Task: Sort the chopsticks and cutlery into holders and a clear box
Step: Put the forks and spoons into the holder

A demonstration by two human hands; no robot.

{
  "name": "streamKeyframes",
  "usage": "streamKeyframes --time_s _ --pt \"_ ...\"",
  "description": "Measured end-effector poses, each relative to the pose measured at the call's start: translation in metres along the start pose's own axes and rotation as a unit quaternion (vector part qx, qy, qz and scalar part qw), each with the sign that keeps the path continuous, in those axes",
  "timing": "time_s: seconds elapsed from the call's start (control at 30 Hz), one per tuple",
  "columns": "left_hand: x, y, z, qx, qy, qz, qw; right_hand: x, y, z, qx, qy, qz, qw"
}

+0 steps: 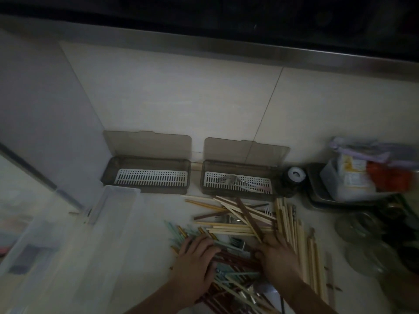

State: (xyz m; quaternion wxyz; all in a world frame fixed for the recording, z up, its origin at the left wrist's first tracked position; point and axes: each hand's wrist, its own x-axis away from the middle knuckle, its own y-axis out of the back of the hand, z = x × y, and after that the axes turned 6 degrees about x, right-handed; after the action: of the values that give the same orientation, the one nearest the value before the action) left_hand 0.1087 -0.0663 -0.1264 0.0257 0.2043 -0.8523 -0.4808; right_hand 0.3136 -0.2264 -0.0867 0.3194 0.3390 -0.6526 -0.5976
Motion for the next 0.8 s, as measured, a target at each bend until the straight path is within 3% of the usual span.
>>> streamKeyframes --time_s 0.13,0.3,0.47,0.6,0.7,0.8 --pt "0.002 0.003 -0.001 -0.02 -0.014 0.001 1.0 0.0 0.004 0.002 -0.02 0.024 -0.022 0.999" --pt "0.004 0.008 0.003 -0.027 -0.012 -0.009 1.0 -0.002 0.012 0.009 -0.005 0.012 0.014 1.0" --pt "0.003 0.013 0.008 -0.019 0.025 -0.037 0.999 0.005 0.012 0.013 -0.033 0.046 -0.008 0.998" --pt "-0.004 0.016 0.009 -0.022 0.058 -0.05 0.997 0.008 0.008 0.014 -0.046 0.049 0.019 0.998" --pt "-0.01 0.018 0.008 -0.026 0.097 -0.019 0.995 0.008 0.007 0.017 -0.012 0.085 0.052 0.995" --pt "-0.015 0.019 0.004 -0.027 0.134 0.026 0.99 0.007 0.009 0.022 -0.02 0.053 0.067 0.996"
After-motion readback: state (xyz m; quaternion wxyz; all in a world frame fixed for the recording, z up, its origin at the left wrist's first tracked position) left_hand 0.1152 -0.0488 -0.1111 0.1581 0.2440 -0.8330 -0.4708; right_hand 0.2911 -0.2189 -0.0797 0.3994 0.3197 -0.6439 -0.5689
